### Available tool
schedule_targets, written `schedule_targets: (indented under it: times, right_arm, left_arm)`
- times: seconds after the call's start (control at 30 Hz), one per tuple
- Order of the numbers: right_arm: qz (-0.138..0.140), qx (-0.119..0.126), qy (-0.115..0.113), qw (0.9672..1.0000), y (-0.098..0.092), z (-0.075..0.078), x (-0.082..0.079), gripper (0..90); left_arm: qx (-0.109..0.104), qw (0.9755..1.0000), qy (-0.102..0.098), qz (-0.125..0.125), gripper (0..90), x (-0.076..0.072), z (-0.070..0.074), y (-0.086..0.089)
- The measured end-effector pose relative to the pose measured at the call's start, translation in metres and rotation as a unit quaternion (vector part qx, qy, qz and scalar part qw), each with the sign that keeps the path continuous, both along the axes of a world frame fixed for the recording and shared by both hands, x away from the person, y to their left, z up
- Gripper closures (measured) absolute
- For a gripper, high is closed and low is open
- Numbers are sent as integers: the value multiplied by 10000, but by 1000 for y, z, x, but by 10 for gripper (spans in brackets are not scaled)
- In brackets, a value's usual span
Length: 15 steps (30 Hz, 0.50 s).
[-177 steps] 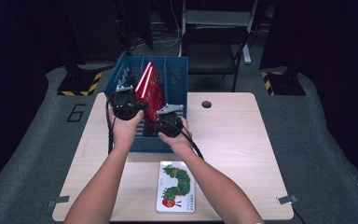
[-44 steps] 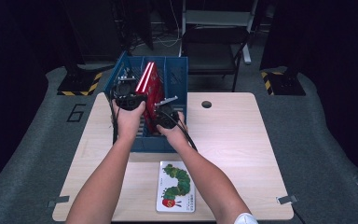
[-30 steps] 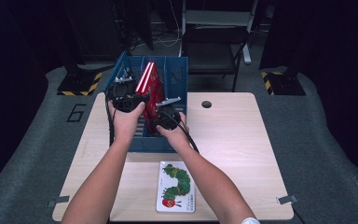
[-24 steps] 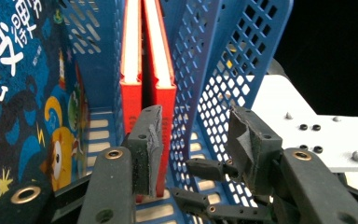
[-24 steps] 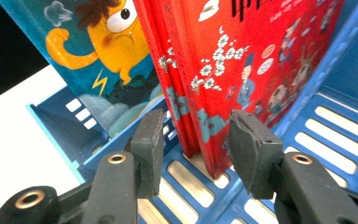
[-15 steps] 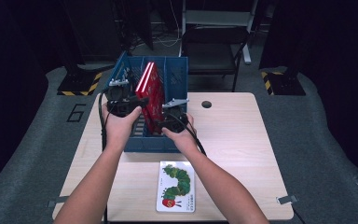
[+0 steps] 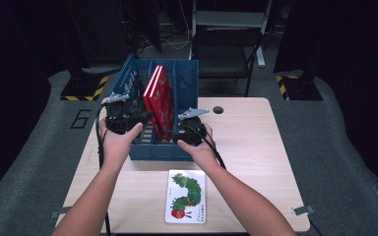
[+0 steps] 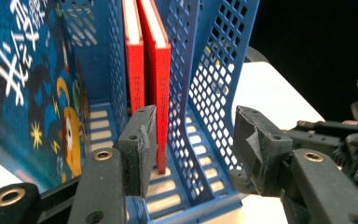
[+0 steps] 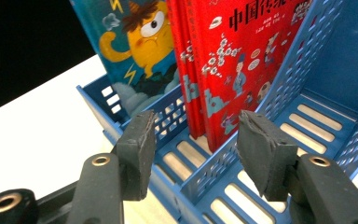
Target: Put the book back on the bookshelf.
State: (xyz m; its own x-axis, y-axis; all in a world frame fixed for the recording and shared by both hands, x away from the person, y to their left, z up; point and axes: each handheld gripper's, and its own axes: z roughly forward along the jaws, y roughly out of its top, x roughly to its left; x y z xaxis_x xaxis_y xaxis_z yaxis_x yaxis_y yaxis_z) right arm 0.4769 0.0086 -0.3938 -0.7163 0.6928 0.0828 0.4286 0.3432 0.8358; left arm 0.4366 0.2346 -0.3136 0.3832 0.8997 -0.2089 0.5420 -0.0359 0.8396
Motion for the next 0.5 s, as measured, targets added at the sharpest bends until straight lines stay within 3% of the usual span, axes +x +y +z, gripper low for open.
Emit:
schedule_targets:
  times: [0.5]
  right_arm:
    - [145, 103, -53, 9998, -18, -5, -30, 421]
  left_arm:
    - [50, 9996, -53, -263, 463, -26, -27, 7]
